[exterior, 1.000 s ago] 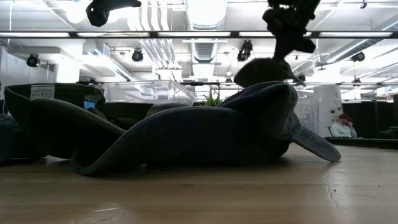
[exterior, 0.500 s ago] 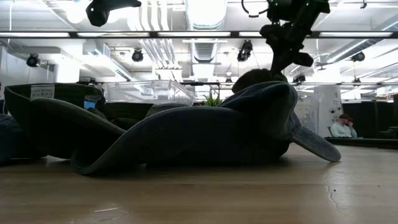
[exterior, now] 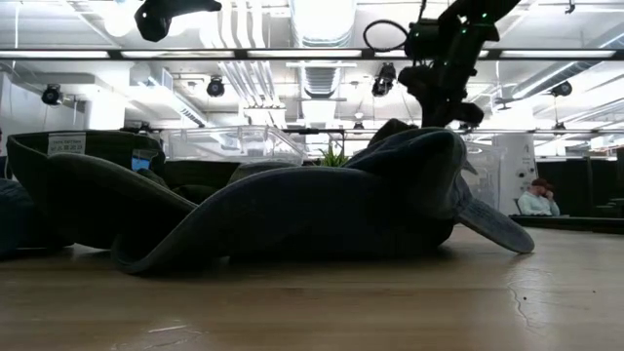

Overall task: Pick & Place hat
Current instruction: Put the right green cap in the right transparent bin

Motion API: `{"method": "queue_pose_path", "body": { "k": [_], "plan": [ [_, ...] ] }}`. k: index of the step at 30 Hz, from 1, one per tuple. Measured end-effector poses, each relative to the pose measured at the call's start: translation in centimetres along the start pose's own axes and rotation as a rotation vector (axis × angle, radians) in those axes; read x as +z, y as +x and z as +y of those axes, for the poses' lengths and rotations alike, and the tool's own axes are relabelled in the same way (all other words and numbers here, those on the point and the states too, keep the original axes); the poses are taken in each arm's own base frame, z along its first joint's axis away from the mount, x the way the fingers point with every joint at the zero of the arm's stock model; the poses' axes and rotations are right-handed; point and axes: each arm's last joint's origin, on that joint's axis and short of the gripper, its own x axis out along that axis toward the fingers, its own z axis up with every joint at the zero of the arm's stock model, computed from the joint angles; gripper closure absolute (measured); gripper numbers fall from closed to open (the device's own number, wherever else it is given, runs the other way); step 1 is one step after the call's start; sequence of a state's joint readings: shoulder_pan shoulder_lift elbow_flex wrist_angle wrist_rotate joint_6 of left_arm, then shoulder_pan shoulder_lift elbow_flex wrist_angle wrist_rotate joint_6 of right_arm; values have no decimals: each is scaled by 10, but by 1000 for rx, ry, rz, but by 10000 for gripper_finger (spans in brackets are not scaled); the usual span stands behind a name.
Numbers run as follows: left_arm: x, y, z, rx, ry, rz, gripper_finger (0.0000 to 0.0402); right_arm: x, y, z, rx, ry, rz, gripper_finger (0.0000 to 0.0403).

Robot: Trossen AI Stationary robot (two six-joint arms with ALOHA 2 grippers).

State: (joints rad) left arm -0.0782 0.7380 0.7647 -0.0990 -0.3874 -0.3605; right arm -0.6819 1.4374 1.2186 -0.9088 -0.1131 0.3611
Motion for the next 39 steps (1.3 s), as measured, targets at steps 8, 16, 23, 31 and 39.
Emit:
{"method": "queue_pose_path", "body": {
  "k": [8, 16, 23, 31, 39],
  "plan": [
    [0, 0, 0, 1, -1, 0, 248, 3, 15, -2, -50, 1, 34, 394],
    [0, 0, 0, 1, -2, 2, 248, 1, 17, -3, -61, -3, 53, 394],
    [-1, 0, 0, 4, 1, 10, 248, -7, 17, -6, -77, -45, 144, 394],
    [-1, 0, 0, 5, 3, 14, 248, -7, 21, -7, -78, -48, 157, 394],
    [-1, 0, 0, 5, 3, 14, 248, -6, 49, -10, -88, -40, 263, 394]
  ]
}}
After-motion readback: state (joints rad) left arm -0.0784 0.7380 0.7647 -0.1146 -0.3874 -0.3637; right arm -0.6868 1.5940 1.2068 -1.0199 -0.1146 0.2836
